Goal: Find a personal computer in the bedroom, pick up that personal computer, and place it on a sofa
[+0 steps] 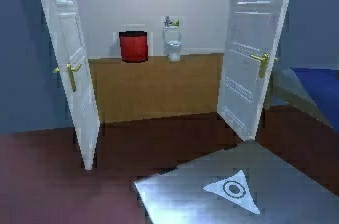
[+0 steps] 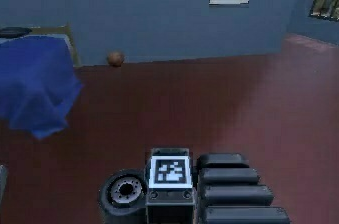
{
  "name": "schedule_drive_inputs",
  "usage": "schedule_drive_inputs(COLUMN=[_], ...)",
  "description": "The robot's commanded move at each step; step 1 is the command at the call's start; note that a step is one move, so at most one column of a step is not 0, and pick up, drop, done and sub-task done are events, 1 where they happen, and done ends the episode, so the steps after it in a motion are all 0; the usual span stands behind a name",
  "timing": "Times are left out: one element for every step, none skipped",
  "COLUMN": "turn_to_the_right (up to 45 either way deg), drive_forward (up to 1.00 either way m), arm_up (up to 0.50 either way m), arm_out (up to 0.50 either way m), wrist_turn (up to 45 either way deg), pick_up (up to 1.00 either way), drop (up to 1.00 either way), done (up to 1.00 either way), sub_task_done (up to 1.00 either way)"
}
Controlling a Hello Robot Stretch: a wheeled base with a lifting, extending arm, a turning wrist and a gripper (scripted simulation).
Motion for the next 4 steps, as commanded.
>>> schedule_drive_inputs(turn_to_the_right=[0.0, 0.0, 0.0, 33.0], drive_forward=[1.0, 1.0, 0.85, 0.0], arm_up=[0.0, 0.0, 0.0, 0.0], arm_out=[0.0, 0.0, 0.0, 0.0], wrist_turn=[0.0, 0.0, 0.0, 0.0], pick_up=[0.0, 0.0, 0.0, 0.0], drop=[0.0, 0.0, 0.0, 0.0], done=[0.0, 0.0, 0.0, 0.0], sub_task_done=[0.0, 0.0, 0.0, 0.0])
